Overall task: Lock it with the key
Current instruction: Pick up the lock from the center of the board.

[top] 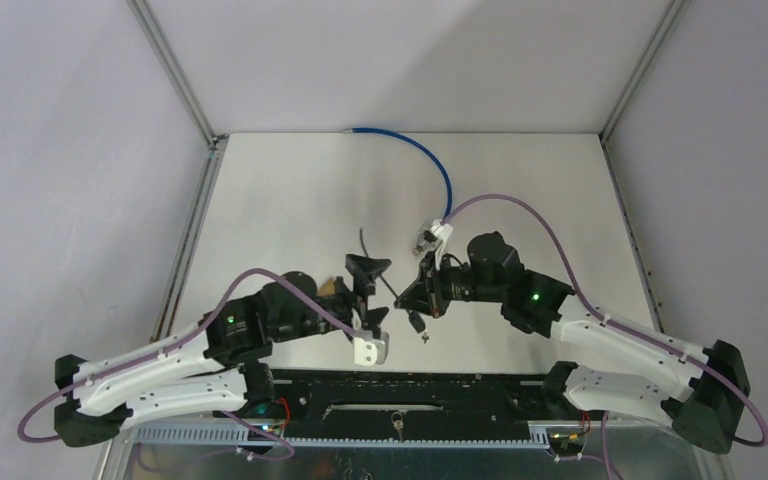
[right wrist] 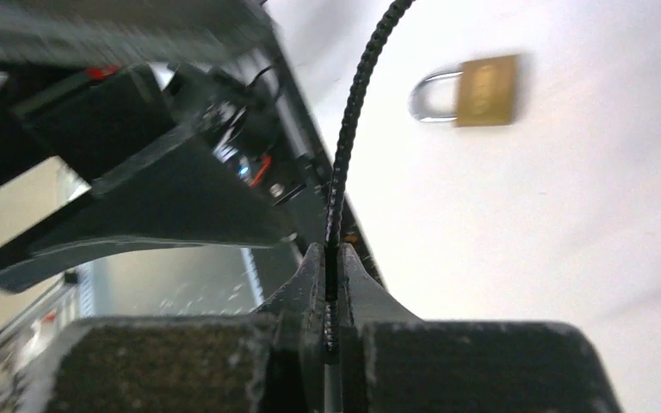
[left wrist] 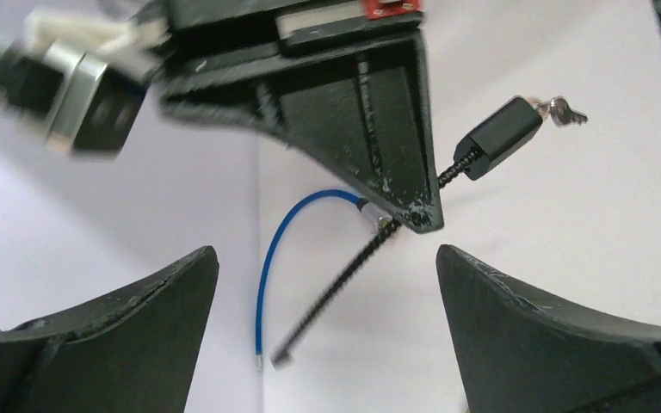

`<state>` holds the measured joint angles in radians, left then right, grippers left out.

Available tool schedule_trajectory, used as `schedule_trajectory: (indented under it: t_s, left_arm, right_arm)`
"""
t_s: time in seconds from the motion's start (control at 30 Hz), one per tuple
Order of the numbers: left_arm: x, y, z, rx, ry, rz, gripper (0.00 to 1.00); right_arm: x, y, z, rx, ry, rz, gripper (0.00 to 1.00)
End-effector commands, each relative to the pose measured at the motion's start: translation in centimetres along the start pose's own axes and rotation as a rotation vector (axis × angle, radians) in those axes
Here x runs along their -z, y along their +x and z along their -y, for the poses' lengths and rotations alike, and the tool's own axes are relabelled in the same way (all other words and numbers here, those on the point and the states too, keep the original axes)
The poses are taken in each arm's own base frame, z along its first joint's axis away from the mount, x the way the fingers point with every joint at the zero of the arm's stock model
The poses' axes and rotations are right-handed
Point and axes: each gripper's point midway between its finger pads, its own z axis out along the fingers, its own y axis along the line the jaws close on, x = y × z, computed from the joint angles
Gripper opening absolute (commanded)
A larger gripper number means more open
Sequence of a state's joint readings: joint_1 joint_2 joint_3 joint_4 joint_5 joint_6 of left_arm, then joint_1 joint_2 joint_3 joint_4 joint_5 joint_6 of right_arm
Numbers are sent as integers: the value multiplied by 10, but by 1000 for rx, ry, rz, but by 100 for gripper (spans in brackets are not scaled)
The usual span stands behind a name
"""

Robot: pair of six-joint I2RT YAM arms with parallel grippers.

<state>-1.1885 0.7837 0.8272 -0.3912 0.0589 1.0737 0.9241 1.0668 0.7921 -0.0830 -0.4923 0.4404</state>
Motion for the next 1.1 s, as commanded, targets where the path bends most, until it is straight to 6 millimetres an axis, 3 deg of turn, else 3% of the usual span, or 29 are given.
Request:
schedule_trajectory:
  t_s: [0.0,0.1,0.2,0.33,0.43,0.57,0.73,0.97,1.07]
  left_arm:
    - [20,-8,-51,334,-338,73,100]
    - [33,-4,-70,584,-487,95,100]
    - [34,-3,-76,832,-552,119,100]
    - [12,-16,-73,1061,-497,166,100]
    - [-11,-23,-66,1168,-432,169,100]
    - [-25,-35,-73,1251,-416,230,100]
    - [-33,-47,-88,1269,-408,259,83]
    - [-48,-59,-91,1302,-354,290,79]
    - [-54,-57,-90,1305,-350,266,71]
  right_arm:
    - [26,-61,25,54,244,241,0]
    - [43,-78,48,18,409,349,0]
    - [64,-98,67,-54,552,488,0]
    - [88,-118,76,-163,660,681,0]
    - [104,-133,69,-195,688,801,0]
    - [117,-148,53,-219,670,913,0]
    - [121,-150,41,-212,643,935,0]
    - [120,-149,32,-179,620,914,0]
    - [118,-150,27,-160,600,909,0]
